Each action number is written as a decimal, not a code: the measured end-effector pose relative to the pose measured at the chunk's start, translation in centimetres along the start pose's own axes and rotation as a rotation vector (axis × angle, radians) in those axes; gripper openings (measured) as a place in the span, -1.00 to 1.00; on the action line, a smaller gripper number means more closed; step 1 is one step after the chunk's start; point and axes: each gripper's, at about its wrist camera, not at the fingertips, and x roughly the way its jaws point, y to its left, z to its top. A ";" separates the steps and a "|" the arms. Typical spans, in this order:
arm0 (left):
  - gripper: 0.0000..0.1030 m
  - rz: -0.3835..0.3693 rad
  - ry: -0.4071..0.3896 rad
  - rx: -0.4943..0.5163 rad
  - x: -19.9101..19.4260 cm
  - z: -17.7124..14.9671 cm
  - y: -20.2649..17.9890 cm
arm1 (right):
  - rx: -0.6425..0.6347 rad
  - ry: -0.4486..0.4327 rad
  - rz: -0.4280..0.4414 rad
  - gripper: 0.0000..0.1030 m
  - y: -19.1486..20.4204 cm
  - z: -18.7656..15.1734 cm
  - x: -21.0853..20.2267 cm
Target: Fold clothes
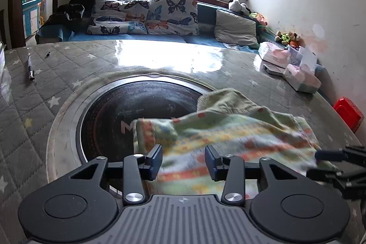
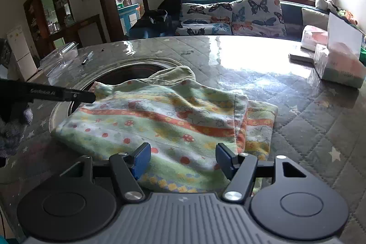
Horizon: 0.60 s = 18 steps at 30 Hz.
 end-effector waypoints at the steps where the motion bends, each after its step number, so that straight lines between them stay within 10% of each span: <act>1: -0.18 0.000 0.001 -0.004 0.3 0.3 0.2 | 0.001 0.001 0.001 0.24 0.0 0.0 0.1; 18: -0.34 0.045 0.016 -0.026 3.0 1.6 2.0 | -0.029 -0.011 0.001 0.24 -1.1 4.4 3.8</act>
